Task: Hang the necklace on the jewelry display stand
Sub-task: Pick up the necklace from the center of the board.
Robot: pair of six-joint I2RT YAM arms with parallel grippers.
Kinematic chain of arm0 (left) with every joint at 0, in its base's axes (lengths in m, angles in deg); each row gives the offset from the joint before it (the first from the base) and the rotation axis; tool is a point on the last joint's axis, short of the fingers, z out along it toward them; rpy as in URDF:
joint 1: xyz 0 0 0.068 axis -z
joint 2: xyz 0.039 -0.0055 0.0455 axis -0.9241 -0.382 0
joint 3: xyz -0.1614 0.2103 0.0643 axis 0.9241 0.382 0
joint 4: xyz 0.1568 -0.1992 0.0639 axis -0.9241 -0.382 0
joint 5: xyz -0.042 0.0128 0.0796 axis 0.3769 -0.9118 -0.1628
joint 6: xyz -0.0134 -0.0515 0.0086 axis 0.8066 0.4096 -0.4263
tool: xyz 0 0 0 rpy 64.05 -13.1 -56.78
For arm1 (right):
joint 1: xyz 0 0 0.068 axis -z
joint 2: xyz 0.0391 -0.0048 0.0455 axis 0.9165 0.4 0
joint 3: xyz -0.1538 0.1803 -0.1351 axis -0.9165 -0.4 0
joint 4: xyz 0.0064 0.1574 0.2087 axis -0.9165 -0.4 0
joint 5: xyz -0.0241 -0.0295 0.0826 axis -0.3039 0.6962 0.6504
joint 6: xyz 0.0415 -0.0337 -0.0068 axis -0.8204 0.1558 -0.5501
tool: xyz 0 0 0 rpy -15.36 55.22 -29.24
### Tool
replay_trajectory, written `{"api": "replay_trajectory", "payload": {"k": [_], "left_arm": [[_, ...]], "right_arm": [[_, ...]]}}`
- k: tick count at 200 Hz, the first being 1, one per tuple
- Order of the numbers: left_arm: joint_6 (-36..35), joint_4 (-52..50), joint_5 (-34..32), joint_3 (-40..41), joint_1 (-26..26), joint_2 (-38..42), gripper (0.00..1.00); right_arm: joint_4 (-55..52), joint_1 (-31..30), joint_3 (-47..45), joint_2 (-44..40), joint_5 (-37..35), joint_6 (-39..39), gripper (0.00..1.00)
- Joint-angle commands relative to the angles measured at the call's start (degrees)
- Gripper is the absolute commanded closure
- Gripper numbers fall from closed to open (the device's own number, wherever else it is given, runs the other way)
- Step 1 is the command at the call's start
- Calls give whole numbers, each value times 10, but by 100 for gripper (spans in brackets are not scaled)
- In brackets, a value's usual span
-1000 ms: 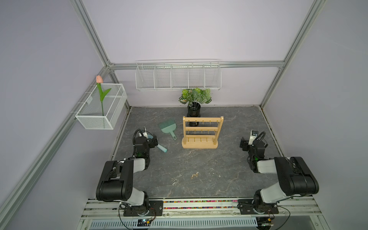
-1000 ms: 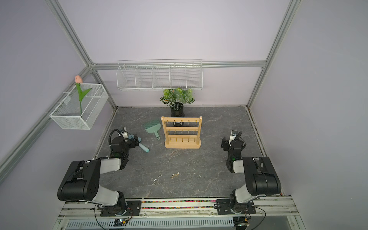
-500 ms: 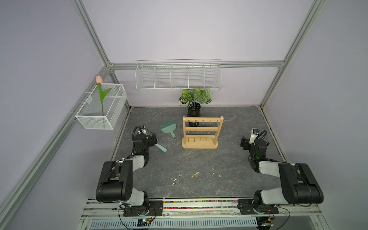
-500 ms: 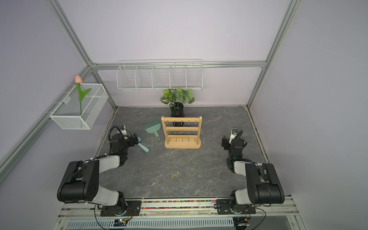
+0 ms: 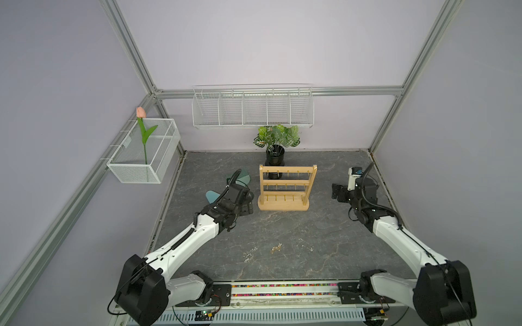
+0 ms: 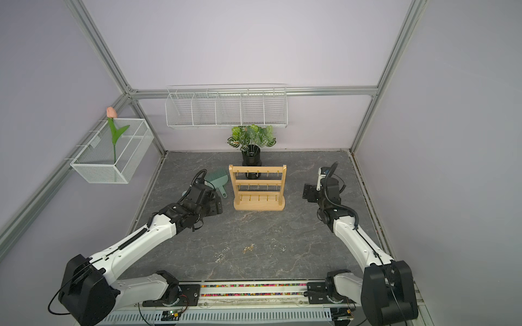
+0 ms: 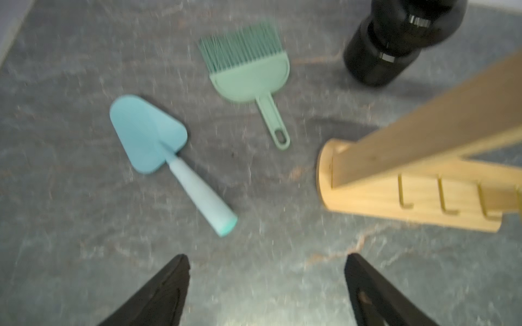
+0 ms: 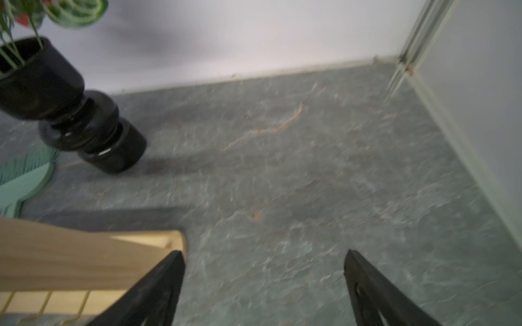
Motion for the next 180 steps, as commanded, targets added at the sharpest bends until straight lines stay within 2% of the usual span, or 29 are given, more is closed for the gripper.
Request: {"api": "replay_trajectory", "payload": {"k": [1,18,32,96,114,180], "left_arm": [[84,-106,22,23,44,16,14],[118,-107,44,45,84,10,15],[141,-95,68,61,97,-3,17],[181,-94,122,108,100,-5,19],[182,-97,123,121,100,-3,20],[181,-90,129,138,101,-6,29]], "right_arm": [[-166,-22,7,8,27,-45,5],[-192,-38,-11,-8,37,-60,5],[-219,-50,-17,-8,41,-72,5],[-235,-73,-49,-12,45,-99,0],[-236,-79,-44,0,50,-99,4],[-229,-109,-33,15,42,-103,5]]}}
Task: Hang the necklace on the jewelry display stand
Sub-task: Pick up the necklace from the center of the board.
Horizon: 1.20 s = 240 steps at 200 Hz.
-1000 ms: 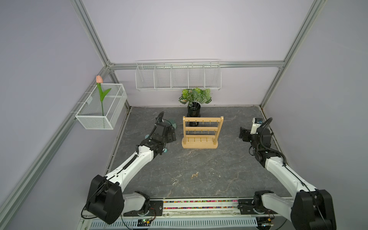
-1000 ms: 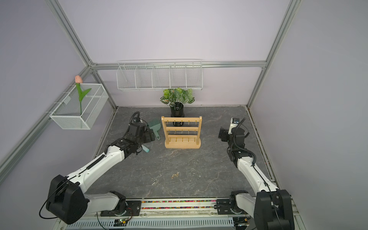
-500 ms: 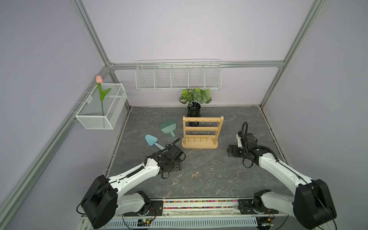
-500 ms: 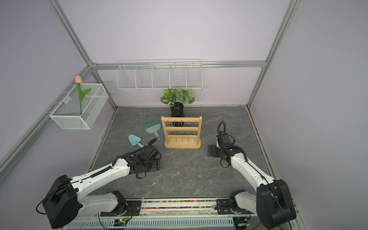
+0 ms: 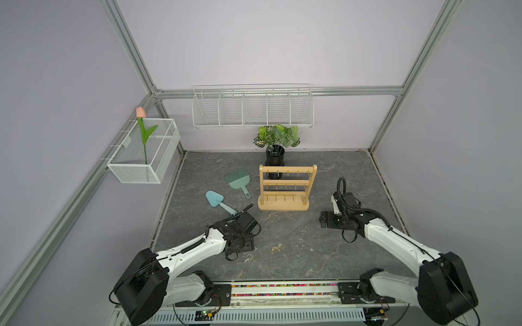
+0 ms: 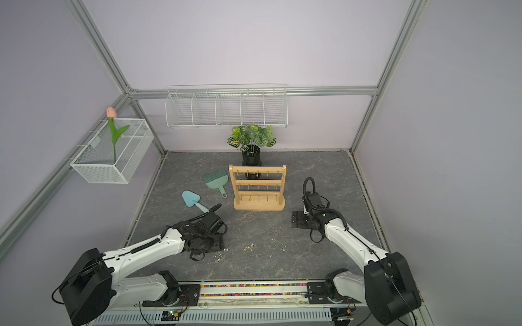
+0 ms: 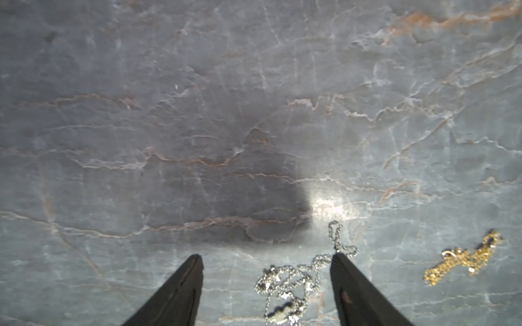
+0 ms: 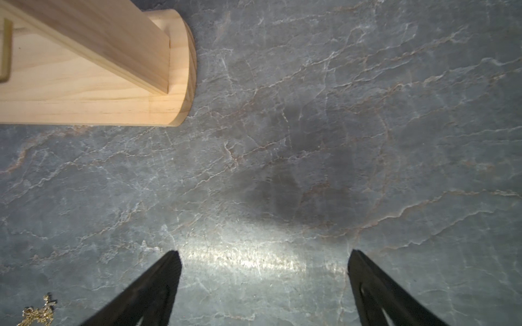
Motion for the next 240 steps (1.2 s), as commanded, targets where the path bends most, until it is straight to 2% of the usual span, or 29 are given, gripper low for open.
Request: {"api": "replay_trajectory", "payload": {"k": [1,54,107,140,240], "left_arm": [[12,3,3,8,4,3,29],[36,22,16,47,9,20,45],[36,30,16,47,23,11,58],[44,24,11,46,42,4,62],[49,16,14,53,54,0,79]], "right_arm": [[-5,-9,8,13,2,-10,5],[-3,-16,15,12,0,-14,5],[2,-21,21,23,-5,-14,5],[3,-24,23,25,-6,-15,5],[11,-26,23,33,-11,-18,5]]}}
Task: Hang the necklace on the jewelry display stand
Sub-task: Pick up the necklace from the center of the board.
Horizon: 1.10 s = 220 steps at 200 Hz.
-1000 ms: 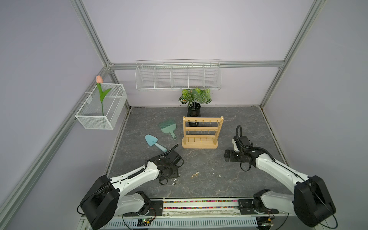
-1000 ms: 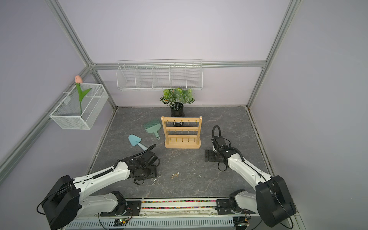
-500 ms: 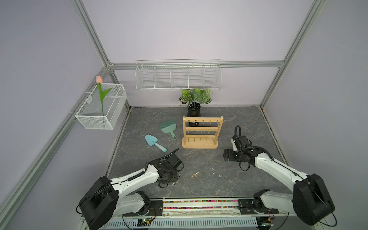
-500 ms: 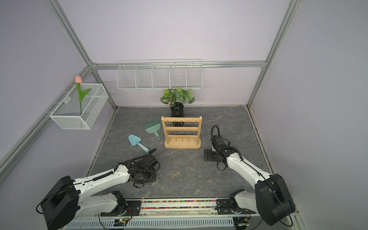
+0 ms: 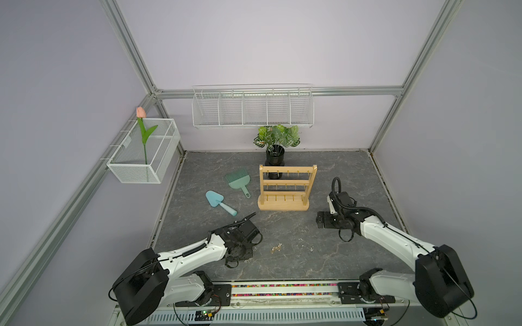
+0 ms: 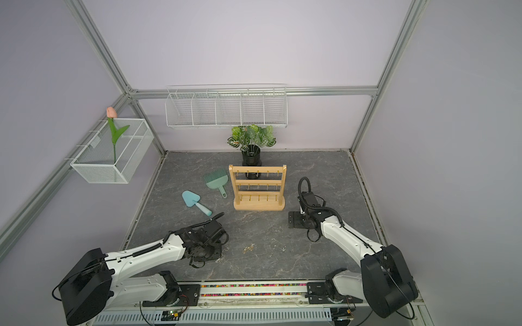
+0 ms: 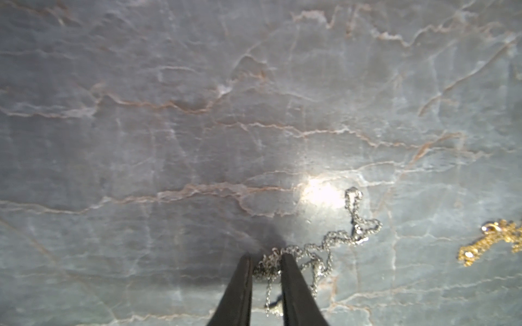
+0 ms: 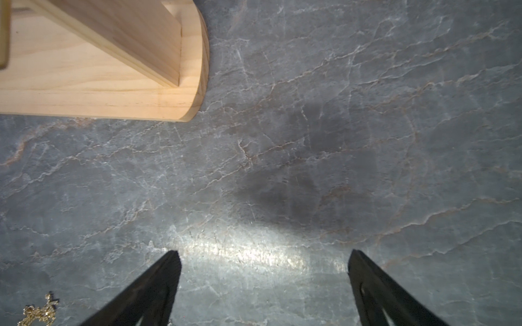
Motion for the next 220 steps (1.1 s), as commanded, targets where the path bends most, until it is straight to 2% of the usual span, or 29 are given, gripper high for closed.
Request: {"api": "replay_trajectory", "payload": {"k": [1,35,122,220], "left_arm": [[10,-5,-2,8,6,-7,80],[10,-7,0,10,8,-6,86],[11,-29,-13,-13,8,22,95],[6,-53,-31,-48,8,50,100]], "right_arm": [[8,-4,10,5,-6,-11,5],[9,-4,11,9,-5,-11,4],[8,-7,13,11,-5,-11,4],[13,-15,16,12,-3,-10,3]]}}
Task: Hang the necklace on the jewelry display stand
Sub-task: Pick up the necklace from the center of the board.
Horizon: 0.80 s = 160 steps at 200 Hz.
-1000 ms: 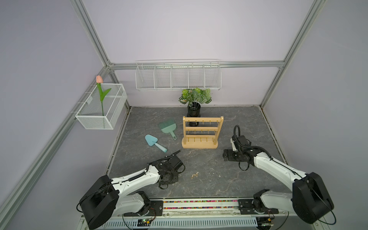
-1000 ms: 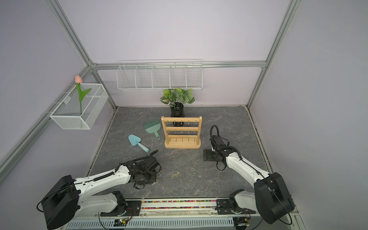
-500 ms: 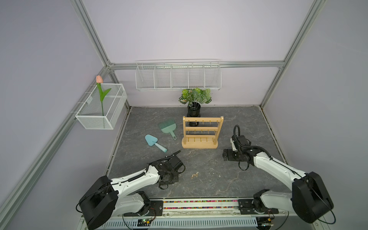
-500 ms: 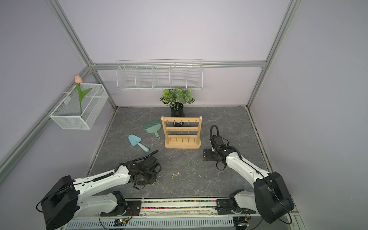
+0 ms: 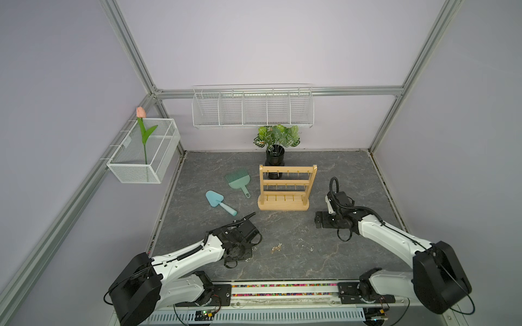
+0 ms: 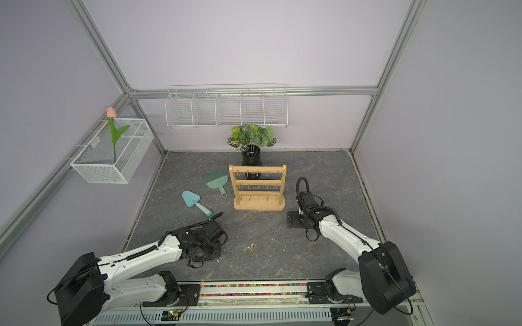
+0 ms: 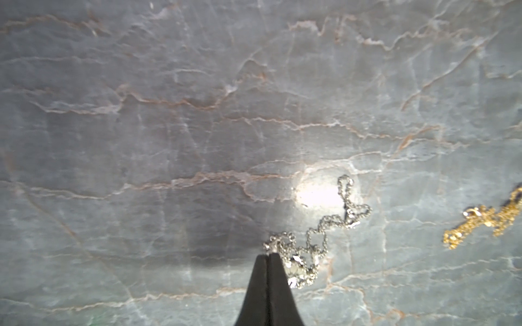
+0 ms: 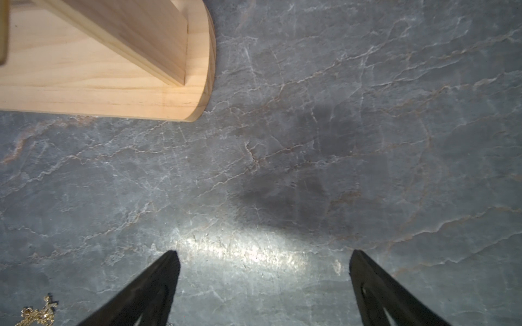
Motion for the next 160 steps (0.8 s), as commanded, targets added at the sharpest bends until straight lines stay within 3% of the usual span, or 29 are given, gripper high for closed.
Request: {"api": "replay_trajectory", "payload": {"k": [1,107,160], "left_arm": [[4,-16,-22,-32,3,19,100],[-8,-56,-45,-85,3,45,100],[-21,-71,-52,-125,3,55,100]], "right_arm": [[4,-6,12,-3,-2,-10,3],[-5,-33,9,-61,-3,11,4],[15,-92,-2,-116,61,54,4]]}}
